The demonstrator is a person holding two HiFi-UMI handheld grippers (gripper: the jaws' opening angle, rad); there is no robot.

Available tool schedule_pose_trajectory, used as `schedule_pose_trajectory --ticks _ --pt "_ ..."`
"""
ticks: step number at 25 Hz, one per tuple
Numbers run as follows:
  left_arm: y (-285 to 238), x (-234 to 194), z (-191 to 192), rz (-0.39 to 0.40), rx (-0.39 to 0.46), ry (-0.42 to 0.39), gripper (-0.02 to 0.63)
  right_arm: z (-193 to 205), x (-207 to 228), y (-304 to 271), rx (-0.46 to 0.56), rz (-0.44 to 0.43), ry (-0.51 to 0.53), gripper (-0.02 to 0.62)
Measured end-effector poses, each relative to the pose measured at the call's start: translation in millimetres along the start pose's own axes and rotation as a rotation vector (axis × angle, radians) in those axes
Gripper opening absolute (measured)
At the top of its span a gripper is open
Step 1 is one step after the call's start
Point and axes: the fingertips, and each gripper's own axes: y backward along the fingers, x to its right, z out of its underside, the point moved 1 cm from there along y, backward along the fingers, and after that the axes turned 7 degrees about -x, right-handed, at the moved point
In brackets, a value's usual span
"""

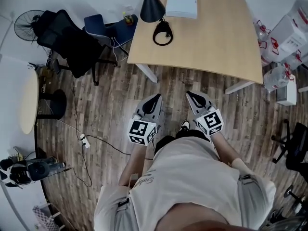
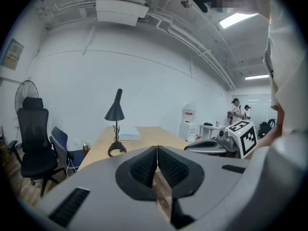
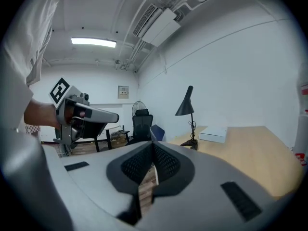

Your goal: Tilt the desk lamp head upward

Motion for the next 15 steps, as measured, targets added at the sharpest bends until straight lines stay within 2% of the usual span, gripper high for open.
schedule_pose_trajectory --ticks 5,10,15 --pt "-11.1 -16.6 -5.7 -0.033 0.011 0.084 0.015 6.2 17.0 -18.2 -0.042 -0.037 -0.015 -0.005" --pt "-21.2 -45.1 -0.3 -0.091 -0.01 0.096 0.015 16.9 32.5 -38.8 -0.087 -0.036 0.029 -0.005" --pt "-35.1 -67.1 -8.8 -0.075 0.01 0.093 0.015 15.3 37.6 -56.6 -0.098 -0.015 -0.015 -0.005"
